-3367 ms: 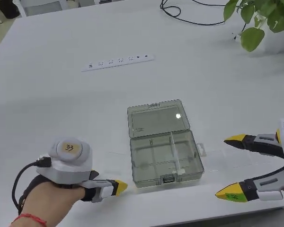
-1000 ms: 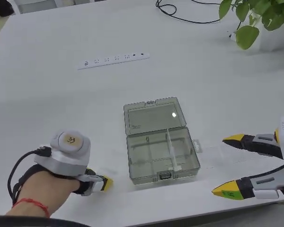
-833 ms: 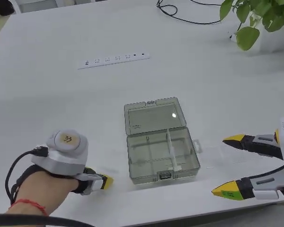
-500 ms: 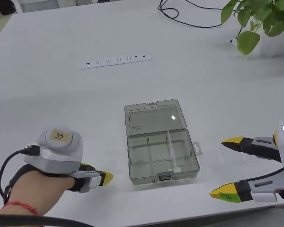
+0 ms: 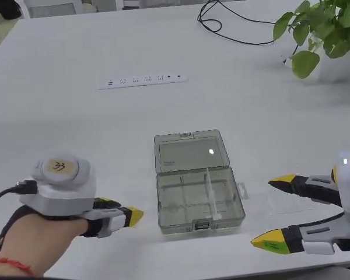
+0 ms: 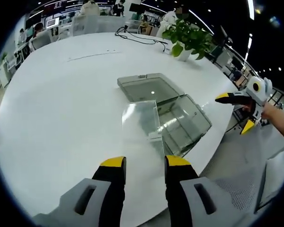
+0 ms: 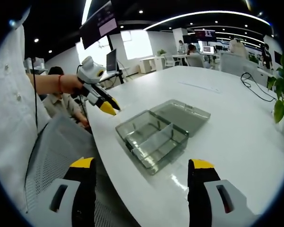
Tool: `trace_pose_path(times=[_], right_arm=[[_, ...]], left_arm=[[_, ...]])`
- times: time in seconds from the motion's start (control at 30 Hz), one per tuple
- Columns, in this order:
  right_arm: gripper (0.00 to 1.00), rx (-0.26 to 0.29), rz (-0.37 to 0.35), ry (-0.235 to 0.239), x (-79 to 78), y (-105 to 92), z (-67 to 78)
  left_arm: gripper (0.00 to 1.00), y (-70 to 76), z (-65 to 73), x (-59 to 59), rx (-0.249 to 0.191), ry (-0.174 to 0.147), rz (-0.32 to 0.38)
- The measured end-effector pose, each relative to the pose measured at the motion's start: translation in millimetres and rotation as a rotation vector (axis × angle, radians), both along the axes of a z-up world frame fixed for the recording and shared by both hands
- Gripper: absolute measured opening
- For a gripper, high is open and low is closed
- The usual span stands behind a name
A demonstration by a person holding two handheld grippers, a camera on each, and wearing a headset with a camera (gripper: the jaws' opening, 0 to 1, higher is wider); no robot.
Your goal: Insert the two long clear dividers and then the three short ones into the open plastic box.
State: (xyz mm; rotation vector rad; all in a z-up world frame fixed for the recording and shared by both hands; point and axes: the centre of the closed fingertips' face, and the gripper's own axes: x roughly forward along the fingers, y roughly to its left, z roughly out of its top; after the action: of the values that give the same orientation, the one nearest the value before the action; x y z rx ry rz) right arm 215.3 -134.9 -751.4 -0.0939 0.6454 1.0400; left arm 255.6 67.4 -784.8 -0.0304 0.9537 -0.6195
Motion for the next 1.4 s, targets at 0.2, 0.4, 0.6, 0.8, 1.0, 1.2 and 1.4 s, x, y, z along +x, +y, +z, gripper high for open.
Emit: trace_pose_path(times=[0.2,0.4,0.6,0.8,1.0,1.2,1.4], right_arm=[[0.78,0.021,-0.009,0.003,1.4,9.3,9.2],[0.75,0.035,-0.044,0.023,3.8,18.6,16.4],[0.72,0.098,-0.094,0.022,11.6,25.8,26.2],[0.65,0.158,-0.159,0.050,18.0,35.0,38.6],[0.53,0.199,-0.209,0.086,24.2,44.2,47.5],[0.39,0.230,-0.262,0.114,31.2,52.4,51.7],[0.31,0.257,-0.276,0.143,32.6,67.8,53.9]], left_arm=[[0.30,-8.8,11.8,-1.2,-0.056,-0.019,0.004],[0.30,-17.7,22.1,-0.5,-0.118,-0.035,0.013],[0.30,-27.5,30.9,0.0,-0.164,-0.051,0.007],[0.30,-41.9,40.9,-1.8,-0.216,-0.061,-0.001],[0.30,-53.4,46.9,-3.0,-0.253,-0.072,-0.017],[0.30,-65.2,52.9,-5.6,-0.278,-0.083,-0.035],[0.30,-76.0,56.0,-7.8,-0.303,-0.089,-0.051]])
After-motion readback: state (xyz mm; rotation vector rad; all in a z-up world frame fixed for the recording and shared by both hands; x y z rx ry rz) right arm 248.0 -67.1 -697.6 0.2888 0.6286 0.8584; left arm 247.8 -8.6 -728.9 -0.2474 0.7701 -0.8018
